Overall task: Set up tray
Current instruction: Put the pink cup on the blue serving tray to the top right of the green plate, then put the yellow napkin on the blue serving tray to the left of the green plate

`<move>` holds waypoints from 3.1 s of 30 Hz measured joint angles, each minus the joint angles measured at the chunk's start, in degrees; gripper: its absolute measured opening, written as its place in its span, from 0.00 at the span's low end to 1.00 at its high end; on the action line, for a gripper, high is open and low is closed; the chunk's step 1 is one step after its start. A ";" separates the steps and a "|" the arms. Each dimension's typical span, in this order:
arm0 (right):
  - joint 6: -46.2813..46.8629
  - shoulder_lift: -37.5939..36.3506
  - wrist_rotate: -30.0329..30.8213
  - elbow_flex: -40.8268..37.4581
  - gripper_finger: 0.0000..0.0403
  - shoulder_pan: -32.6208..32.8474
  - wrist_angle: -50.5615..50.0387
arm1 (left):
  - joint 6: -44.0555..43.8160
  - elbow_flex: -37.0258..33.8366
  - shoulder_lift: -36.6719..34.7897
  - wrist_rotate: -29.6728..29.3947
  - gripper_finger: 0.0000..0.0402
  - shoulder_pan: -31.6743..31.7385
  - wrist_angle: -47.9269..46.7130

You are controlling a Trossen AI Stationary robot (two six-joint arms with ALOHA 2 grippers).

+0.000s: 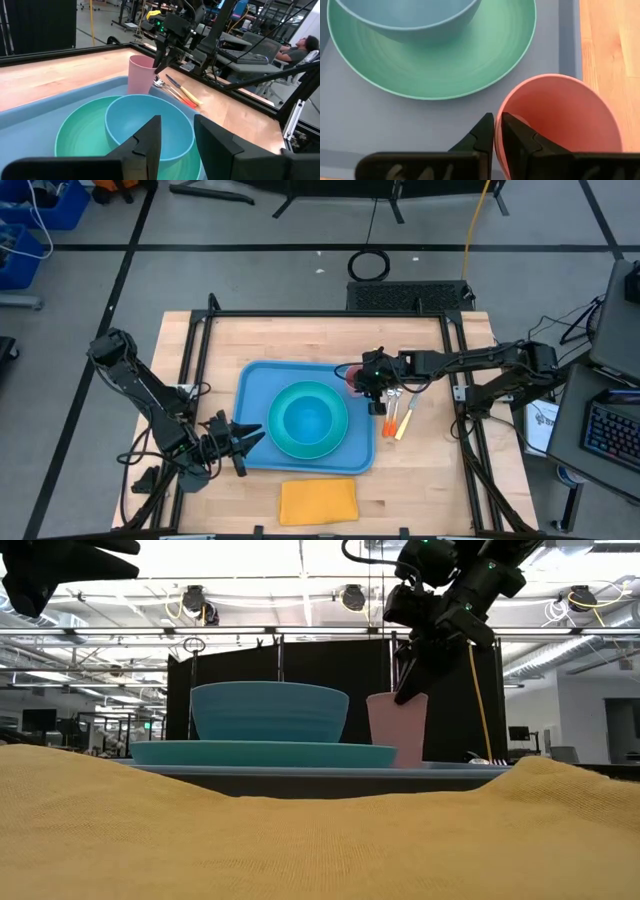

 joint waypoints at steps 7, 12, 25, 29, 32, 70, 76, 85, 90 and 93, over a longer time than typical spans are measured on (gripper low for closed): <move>0.31 -0.01 0.00 0.00 0.10 0.00 0.19 | 0.00 0.00 0.00 0.42 0.30 0.00 -0.02; 1.51 -0.05 0.00 0.00 0.22 0.00 0.80 | 0.00 0.00 0.00 0.42 0.30 0.00 -0.02; 1.46 -1.90 -0.04 -0.03 0.44 0.00 1.30 | 0.11 0.00 0.00 0.42 0.30 0.00 -0.02; 1.42 -4.00 -0.04 -0.04 0.43 0.00 1.40 | 0.39 0.00 -0.02 0.42 0.30 0.00 -0.04; 1.36 -5.79 -0.04 -0.04 0.43 0.00 1.56 | 0.50 0.00 0.00 0.44 0.30 0.00 -0.34; 3.42 -9.85 -0.22 -0.02 0.42 8.26 4.78 | 45.85 16.67 25.34 24.06 0.30 1.51 12.13; 4.33 -9.85 -0.26 0.02 0.42 8.26 5.13 | 32.42 25.33 31.66 24.86 0.30 1.45 -5.49; 4.59 -10.11 -6.21 -6.86 0.42 8.55 16.92 | 20.06 42.90 41.87 27.53 0.30 -1.18 -26.03; 4.64 -10.18 -6.21 -8.68 0.42 8.52 18.85 | 11.99 48.88 44.18 31.77 0.30 -2.46 -31.29; 5.31 -10.20 -6.25 -8.68 0.43 8.55 19.02 | 11.02 49.92 45.94 33.52 0.30 -3.24 -29.02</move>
